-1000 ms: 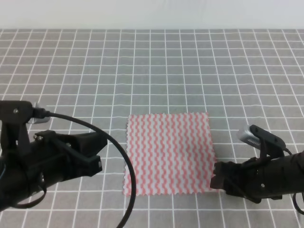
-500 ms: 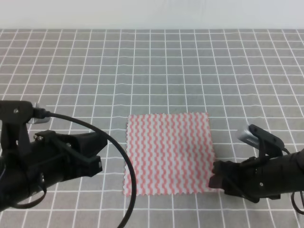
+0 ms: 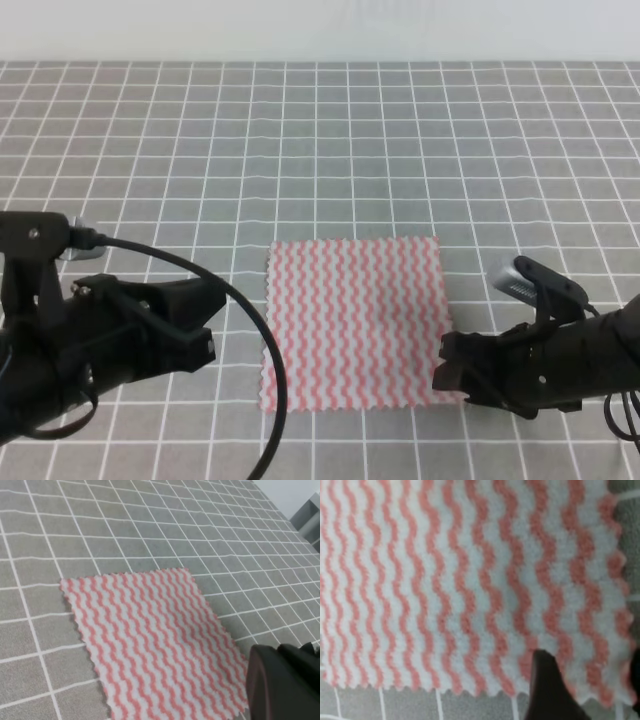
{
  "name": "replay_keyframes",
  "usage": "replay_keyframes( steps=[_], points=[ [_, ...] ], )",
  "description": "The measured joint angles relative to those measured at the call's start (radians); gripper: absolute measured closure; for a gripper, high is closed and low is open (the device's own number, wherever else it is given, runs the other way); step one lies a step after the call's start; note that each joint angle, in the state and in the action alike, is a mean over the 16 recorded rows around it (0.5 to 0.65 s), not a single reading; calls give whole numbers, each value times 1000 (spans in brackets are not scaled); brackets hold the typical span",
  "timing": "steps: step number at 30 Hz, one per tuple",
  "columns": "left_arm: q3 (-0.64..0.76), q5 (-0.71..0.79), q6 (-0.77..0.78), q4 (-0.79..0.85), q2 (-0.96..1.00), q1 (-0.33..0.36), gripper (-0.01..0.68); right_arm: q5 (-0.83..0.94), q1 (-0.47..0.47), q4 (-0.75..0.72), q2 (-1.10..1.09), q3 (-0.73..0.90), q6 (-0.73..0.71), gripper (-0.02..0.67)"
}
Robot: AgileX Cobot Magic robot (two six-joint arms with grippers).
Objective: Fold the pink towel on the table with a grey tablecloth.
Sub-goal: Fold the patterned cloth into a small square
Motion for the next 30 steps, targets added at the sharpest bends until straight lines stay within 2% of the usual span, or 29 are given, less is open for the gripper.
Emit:
replay_keyframes(
  steps=[5, 10, 17, 22, 30],
  points=[
    [0, 1, 1, 0, 0, 0, 672, 0, -1, -1, 16, -2, 0, 413],
    [0, 1, 20, 2, 0, 0, 672, 7, -1, -1, 17, -2, 1, 515],
    [0, 4, 143, 3, -1, 0, 672, 18, -1, -2, -16, -19, 1, 632],
    [0, 36, 315, 3, 8, 0, 672, 16, 0, -1, -42, -51, -6, 663],
    [0, 140, 629, -2, 77, -1, 659, -10, 0, 2, -46, -129, -18, 664]
  ],
)
